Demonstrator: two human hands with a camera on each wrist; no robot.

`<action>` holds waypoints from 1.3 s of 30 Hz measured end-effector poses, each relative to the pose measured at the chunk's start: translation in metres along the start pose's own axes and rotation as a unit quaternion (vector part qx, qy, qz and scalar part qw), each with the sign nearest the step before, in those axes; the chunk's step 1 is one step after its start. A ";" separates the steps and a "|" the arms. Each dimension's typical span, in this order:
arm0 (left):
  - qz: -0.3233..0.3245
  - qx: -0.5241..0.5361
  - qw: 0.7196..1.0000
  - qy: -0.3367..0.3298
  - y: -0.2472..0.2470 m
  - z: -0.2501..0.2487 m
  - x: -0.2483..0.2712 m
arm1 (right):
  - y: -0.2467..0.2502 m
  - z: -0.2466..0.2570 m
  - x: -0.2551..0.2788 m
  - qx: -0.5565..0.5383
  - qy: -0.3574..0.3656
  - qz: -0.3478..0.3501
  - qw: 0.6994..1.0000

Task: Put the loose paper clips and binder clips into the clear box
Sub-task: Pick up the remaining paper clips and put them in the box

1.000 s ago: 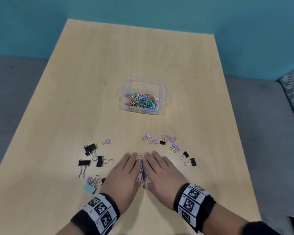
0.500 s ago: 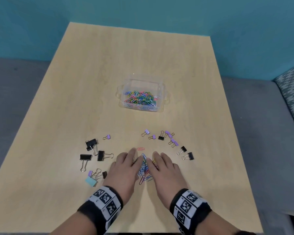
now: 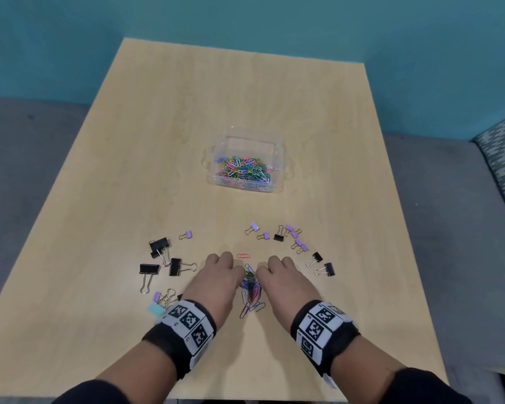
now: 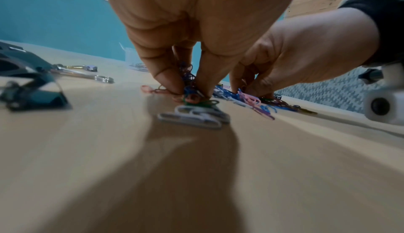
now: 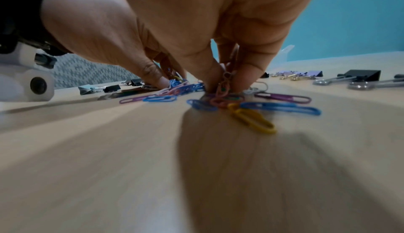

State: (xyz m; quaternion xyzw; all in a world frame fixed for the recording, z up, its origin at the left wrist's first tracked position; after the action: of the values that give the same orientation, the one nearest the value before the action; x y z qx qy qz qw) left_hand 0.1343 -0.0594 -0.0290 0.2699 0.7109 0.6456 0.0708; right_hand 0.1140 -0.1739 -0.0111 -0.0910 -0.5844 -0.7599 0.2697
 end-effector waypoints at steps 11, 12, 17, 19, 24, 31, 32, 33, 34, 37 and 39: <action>0.035 0.022 0.999 0.000 0.010 0.003 -0.010 | 0.009 -0.008 -0.006 -0.056 0.007 0.008 0.998; 0.038 0.038 0.998 0.012 0.011 0.006 -0.012 | 0.010 -0.010 -0.007 -0.060 0.011 0.012 0.998; 0.071 0.177 0.978 0.081 0.026 0.023 -0.020 | 0.020 -0.020 -0.015 -0.091 0.016 0.024 0.995; 0.068 0.232 0.964 0.111 0.039 0.033 -0.026 | 0.037 -0.025 -0.023 -0.137 0.010 0.013 0.990; 0.016 0.398 0.905 0.151 0.087 0.066 -0.070 | 0.111 -0.041 -0.058 -0.266 -0.019 -0.066 0.961; -0.105 0.341 0.918 0.174 0.141 0.090 -0.158 | 0.178 -0.064 -0.144 -0.317 -0.060 -0.174 0.931; -0.106 0.334 0.921 0.171 0.142 0.087 -0.164 | 0.180 -0.062 -0.151 -0.318 -0.060 -0.172 0.930; -0.104 0.336 0.920 0.171 0.141 0.085 -0.167 | 0.179 -0.060 -0.155 -0.319 -0.061 -0.165 0.931; -0.107 0.341 0.918 0.171 0.139 0.083 -0.168 | 0.178 -0.059 -0.156 -0.313 -0.065 -0.161 0.934; -0.120 0.362 0.908 0.175 0.130 0.088 -0.150 | 0.172 -0.061 -0.133 -0.270 -0.063 -0.189 0.942; -0.120 0.357 0.911 0.168 0.122 0.090 -0.121 | 0.158 -0.058 -0.100 -0.246 -0.028 -0.213 0.945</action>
State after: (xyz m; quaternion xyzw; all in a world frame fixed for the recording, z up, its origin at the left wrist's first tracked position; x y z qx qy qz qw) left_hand 0.3124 -0.0357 0.0433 0.0776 0.9226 0.3707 -0.0737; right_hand 0.2894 -0.2247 0.0592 -0.0489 -0.3925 -0.9168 0.0545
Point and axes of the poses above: each hand's wrist, its own x-axis away from the middle knuckle, its own y-axis out of the back of the hand, z = x × y, the point moved 7 cm from there along -x, towards the middle knuckle, and after that the axes turned 7 degrees about -x, right-handed, at the moved point
